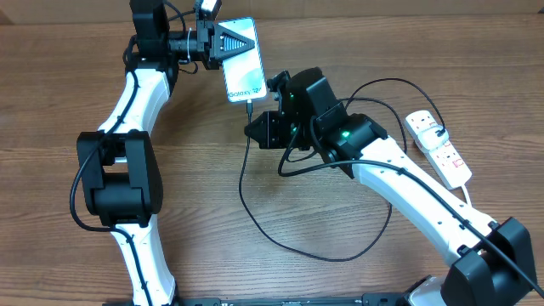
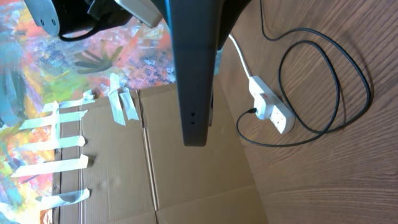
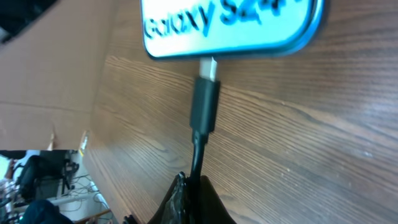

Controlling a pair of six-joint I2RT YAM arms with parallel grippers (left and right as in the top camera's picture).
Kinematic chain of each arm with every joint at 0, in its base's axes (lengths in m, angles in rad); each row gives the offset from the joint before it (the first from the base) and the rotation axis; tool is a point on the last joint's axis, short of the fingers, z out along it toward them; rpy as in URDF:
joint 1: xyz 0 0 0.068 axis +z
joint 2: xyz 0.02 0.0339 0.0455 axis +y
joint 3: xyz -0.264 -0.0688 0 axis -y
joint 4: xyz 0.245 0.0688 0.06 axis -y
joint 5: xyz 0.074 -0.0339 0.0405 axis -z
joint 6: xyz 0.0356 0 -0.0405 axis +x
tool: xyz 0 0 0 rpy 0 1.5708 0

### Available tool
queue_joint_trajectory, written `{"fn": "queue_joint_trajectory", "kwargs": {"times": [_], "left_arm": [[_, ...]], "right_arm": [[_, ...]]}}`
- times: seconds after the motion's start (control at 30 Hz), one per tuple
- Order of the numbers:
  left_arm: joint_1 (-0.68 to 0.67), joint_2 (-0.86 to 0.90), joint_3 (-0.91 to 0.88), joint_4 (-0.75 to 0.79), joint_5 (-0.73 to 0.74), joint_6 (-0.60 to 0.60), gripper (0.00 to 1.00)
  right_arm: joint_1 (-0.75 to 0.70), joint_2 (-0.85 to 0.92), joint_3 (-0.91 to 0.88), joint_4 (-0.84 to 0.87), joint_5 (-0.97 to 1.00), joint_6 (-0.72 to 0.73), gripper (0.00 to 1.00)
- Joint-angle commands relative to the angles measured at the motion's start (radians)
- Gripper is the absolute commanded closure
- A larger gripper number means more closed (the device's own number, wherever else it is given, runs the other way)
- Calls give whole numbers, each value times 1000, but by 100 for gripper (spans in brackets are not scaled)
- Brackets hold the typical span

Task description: Plug charger to phone and switch on socket

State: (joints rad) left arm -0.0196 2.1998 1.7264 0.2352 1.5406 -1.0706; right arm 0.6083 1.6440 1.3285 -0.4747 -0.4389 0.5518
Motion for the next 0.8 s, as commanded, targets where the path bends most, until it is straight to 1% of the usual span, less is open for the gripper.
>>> {"fn": "queue_joint_trajectory", "kwargs": {"times": [0.0, 0.43, 0.53, 0.77], "left_arm": [[-7, -14, 10, 5, 40, -6, 96], [-7, -14, 10, 4, 40, -19, 96], [-7, -14, 10, 4, 40, -19, 96], [-7, -14, 10, 5, 40, -17, 96]], "right_arm": [[-21, -3, 8, 29, -16, -30, 96], [-21, 21, 8, 44, -15, -34, 96], [-23, 30, 8, 61, -11, -63, 96], [-62, 30, 8, 71, -19, -65, 96]]}}
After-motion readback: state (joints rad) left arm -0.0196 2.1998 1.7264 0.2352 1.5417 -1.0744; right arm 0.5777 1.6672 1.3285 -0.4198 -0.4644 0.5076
